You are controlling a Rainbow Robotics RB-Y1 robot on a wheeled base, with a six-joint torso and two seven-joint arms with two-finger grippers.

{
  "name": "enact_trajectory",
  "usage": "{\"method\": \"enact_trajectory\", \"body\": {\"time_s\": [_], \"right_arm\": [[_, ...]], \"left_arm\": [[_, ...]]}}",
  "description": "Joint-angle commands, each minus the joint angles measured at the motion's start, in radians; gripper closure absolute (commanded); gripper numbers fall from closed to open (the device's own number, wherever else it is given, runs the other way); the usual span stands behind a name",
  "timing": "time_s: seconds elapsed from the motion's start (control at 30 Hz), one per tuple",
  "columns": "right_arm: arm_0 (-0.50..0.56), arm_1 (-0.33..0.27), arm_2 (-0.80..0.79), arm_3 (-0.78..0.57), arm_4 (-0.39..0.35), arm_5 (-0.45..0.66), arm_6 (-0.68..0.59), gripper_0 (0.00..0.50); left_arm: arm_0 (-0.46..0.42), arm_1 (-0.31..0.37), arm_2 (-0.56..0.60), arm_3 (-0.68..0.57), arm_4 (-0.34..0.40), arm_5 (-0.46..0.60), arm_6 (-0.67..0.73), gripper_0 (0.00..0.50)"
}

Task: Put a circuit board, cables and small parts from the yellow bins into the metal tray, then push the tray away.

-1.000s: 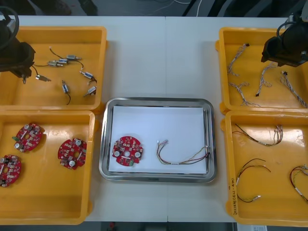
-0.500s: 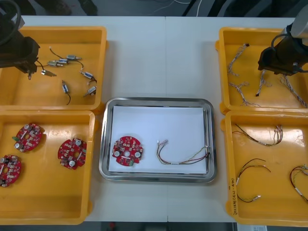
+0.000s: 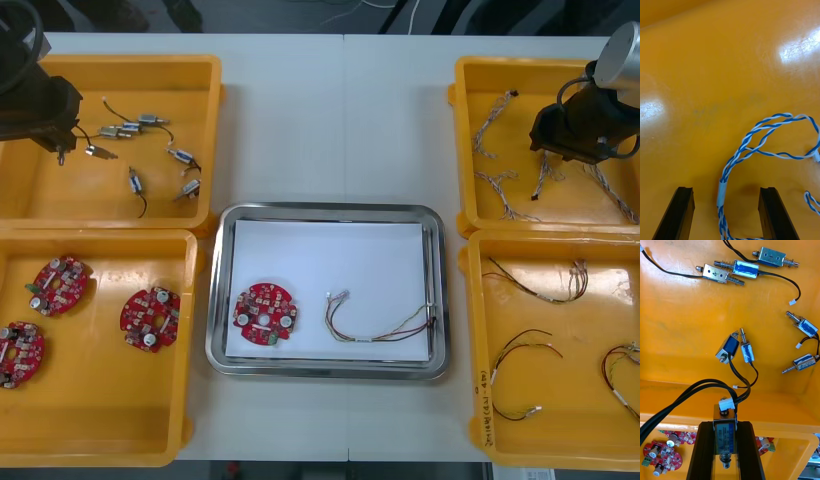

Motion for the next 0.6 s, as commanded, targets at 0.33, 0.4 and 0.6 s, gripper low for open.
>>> {"method": "enact_trajectory", "body": {"time_s": [0.33,0.4,0.6], "right_arm": [[-0.064,0.019,0.014,0.062,0.015,-0.074,-0.03,0.0],[-0.067,0.017,0.014,0.067,0.019,-0.076,-0.032,0.0],[-0.067,0.019,0.015,0.069,0.022,-0.076,-0.033,0.0]], "left_arm": [[-0.043,0.049,0.026,0.012,-0.011,-0.034,-0.072,0.076],[-0.043,0.049,0.026,0.018,-0.013,-0.034,-0.074,0.051],[-0.043,0.058,0.026,0.035,-0.011,-0.039,-0.083,0.018]]}}
